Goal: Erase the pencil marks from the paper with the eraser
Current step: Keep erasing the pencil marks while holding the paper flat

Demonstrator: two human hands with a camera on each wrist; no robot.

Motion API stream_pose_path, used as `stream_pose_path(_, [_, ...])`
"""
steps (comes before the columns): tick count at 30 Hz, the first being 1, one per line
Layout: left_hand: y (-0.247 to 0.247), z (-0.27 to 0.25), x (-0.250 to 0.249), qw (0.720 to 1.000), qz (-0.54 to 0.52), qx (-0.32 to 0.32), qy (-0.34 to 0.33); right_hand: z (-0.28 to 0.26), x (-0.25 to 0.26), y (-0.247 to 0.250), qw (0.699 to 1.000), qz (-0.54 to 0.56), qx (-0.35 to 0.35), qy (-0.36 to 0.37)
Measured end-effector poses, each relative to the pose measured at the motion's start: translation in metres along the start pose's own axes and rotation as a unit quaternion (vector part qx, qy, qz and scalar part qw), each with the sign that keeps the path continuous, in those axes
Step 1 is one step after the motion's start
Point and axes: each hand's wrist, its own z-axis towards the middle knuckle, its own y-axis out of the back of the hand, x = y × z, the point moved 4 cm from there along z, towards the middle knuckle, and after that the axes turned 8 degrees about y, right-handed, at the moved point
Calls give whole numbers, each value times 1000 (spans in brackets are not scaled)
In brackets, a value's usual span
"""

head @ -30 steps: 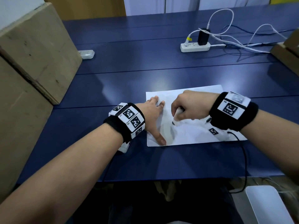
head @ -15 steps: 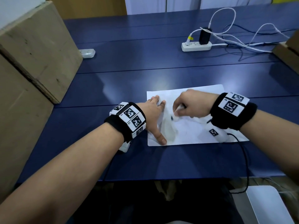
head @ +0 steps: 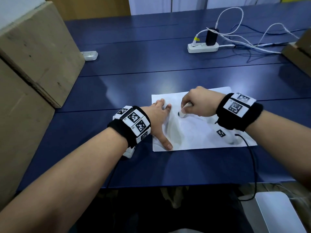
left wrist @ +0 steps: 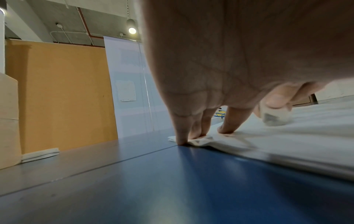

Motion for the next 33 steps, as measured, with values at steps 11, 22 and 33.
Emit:
stream_pose_path(11, [-1,1,0,1000,-2,7,6,-7,16,-9,996,3,61,60])
stream_pose_path(22, [-1,2,-1,1000,1,9,9,-19,28,-18,983,32,151,95])
stream_pose_path(33, [-1,1,-2,1000,11,7,9,-24,24,-17,980,36,170,97])
